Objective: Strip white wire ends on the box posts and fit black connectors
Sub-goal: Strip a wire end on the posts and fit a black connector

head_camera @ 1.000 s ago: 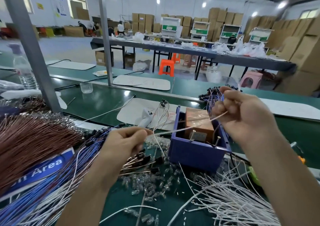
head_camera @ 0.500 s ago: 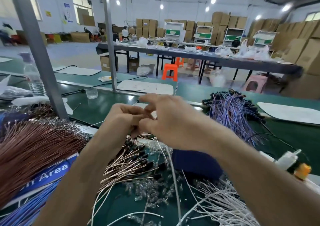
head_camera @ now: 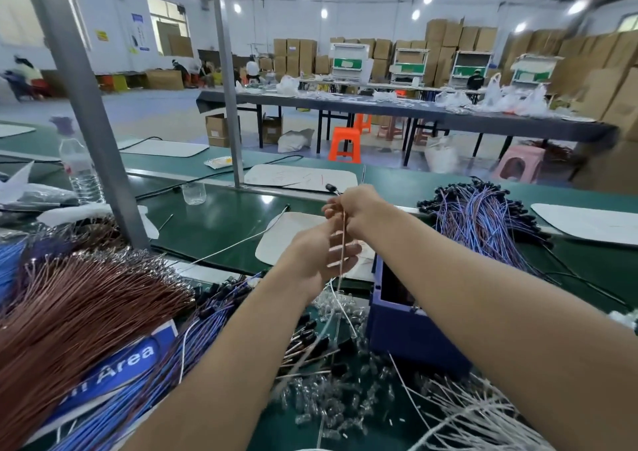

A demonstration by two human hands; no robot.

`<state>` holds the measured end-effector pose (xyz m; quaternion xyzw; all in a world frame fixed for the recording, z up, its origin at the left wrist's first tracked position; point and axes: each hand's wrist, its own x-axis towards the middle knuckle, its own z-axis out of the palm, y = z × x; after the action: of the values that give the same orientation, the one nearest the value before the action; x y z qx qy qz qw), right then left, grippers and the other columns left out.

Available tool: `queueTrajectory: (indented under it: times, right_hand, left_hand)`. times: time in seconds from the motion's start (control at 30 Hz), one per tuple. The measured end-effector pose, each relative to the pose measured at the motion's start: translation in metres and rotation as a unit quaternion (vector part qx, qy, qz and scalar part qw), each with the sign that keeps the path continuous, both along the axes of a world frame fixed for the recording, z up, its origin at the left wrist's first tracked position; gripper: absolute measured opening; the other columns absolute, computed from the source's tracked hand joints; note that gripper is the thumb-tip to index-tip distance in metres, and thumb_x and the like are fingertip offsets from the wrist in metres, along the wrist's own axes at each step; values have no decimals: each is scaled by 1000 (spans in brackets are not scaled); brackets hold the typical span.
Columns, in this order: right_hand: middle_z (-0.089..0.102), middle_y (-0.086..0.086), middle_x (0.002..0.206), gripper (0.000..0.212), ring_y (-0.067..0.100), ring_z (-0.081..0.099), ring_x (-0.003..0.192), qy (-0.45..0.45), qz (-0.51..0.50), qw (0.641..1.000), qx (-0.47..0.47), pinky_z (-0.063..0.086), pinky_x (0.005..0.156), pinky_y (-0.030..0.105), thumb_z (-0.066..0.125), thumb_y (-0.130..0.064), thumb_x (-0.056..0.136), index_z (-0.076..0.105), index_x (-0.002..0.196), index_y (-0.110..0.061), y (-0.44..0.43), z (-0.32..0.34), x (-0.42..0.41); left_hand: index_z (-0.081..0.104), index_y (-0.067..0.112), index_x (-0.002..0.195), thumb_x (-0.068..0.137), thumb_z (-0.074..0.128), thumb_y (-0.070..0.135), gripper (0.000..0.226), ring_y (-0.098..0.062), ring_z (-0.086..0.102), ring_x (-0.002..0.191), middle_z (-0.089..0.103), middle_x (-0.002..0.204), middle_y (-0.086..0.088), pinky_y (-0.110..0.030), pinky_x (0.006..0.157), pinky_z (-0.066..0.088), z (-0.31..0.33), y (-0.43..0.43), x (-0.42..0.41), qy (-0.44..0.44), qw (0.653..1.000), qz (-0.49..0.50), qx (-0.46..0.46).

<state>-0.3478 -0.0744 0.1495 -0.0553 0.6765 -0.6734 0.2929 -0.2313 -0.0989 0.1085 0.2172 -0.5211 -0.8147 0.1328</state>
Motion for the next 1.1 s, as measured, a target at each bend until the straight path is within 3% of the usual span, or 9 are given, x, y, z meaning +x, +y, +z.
queueTrajectory:
  times: [0.1, 0.17, 0.3, 0.4, 0.57, 0.67, 0.83, 0.97, 1.1]
  right_hand:
    - [39, 9, 55, 36, 13, 36, 30, -25, 1, 1000, 8, 33, 34, 18, 23, 4, 104, 40, 75, -7, -14, -5, -34]
    - [59, 14, 60, 21, 16, 58, 44, 94, 29, 984, 146, 49, 52, 26, 46, 2, 102, 54, 83, -1, -21, -8, -56]
    - [67, 7, 124, 27, 23, 66, 116, 382, 53, 805, 452, 52, 87, 29, 64, -21, 98, 69, 121, -10, -25, -14, -102]
    - [67, 11, 125, 28, 26, 65, 112, 414, 61, 766, 489, 49, 79, 29, 63, -18, 97, 68, 122, -7, -29, -17, -131]
    - [64, 19, 125, 32, 36, 62, 116, 428, 68, 761, 482, 52, 92, 39, 53, -5, 94, 63, 123, 0, -45, -34, -163]
    - [64, 14, 107, 21, 33, 65, 98, 445, 91, 745, 488, 52, 78, 36, 52, -9, 92, 63, 109, -4, -53, -43, -161]
    - [64, 14, 97, 9, 31, 58, 82, 514, 196, 651, 523, 45, 64, 30, 52, -6, 84, 57, 77, -10, -48, -38, -147]
    - [78, 10, 101, 16, 23, 69, 75, 516, 327, 568, 552, 46, 47, 20, 57, -10, 94, 73, 89, -8, -30, -24, -119]
    - [79, 3, 96, 24, 20, 72, 86, 529, 326, 564, 544, 43, 56, 20, 58, -14, 92, 79, 102, -10, -13, -13, -63]
  left_hand:
    - [67, 8, 107, 105, 42, -2, 27, -7, 58, 52, 70, 74, -1, -22, 56, 55, -15, -12, -20, -14, 998, 9, 60]
    - [68, 7, 106, 103, 41, -7, 30, -7, 58, 53, 71, 72, -2, -21, 54, 54, -27, -22, -32, -37, 997, 14, 71]
    - [67, 1, 113, 102, 48, -5, 22, -13, 65, 62, 72, 80, -7, -25, 58, 58, -47, -31, -49, -112, 993, 12, -24]
    - [69, 3, 107, 102, 52, -3, 19, -17, 70, 69, 75, 92, -12, -25, 62, 60, -62, -38, -60, -162, 974, 16, -158]
    - [74, 16, 116, 100, 57, 13, 23, -24, 68, 101, 73, 108, -2, -30, 93, 53, -66, -41, -84, -242, 785, -29, -569]
    - [57, 28, 144, 94, 54, -4, 59, -21, 68, 107, 68, 129, -5, -30, 97, 53, -66, -35, -87, -204, 776, 2, -597]
    - [73, 34, 120, 95, 63, 14, 34, -5, 68, 103, 73, 119, 12, -25, 104, 51, -58, -41, -60, -143, 818, 24, -557]
    - [78, 32, 109, 93, 67, 19, 24, -2, 70, 90, 78, 103, 16, -14, 82, 51, -38, -59, -25, -134, 802, 86, -575]
    - [79, 34, 102, 91, 66, 16, 25, -4, 67, 88, 77, 100, 16, -17, 86, 47, -22, -79, 13, -182, 777, 138, -587]
